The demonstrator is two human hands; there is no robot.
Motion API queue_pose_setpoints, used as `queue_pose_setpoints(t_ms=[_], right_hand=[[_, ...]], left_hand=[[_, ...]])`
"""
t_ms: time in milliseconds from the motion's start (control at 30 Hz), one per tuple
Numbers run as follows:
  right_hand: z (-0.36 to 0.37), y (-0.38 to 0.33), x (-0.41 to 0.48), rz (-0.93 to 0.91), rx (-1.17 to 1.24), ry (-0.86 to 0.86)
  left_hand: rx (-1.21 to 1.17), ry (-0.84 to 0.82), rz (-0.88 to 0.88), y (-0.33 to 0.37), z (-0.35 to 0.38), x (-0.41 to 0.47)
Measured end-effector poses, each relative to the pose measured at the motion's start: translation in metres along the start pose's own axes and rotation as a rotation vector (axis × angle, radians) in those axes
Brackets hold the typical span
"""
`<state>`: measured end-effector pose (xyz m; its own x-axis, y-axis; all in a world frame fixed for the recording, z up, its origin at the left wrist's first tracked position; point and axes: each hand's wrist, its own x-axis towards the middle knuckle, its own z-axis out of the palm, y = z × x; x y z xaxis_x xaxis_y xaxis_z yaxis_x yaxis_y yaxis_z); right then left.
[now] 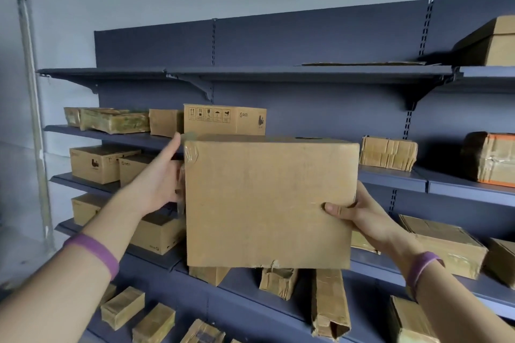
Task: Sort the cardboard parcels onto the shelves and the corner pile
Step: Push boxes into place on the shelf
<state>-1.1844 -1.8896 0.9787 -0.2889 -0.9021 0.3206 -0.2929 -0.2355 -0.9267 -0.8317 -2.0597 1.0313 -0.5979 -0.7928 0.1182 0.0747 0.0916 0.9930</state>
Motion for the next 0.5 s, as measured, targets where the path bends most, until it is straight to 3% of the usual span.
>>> queue_pose_setpoints(t_ms=[167, 400, 500], right_hand=[[0.031, 0.007, 0.010, -0.053, -0.072, 0.064], [0.060, 0.013, 0.013, -0.092, -0.170, 0.110], [0.070, 0.000, 0.002, -0.048, -0.117, 0.029]], left_hand=[[-0.131, 0.132, -0.009, 0.005, -0.019, 0.026], [-0.135, 0.022, 0.036, -0.001, -0.060, 0.048], [-0.131, -0.009, 0.056, -0.007, -0.070, 0.054]])
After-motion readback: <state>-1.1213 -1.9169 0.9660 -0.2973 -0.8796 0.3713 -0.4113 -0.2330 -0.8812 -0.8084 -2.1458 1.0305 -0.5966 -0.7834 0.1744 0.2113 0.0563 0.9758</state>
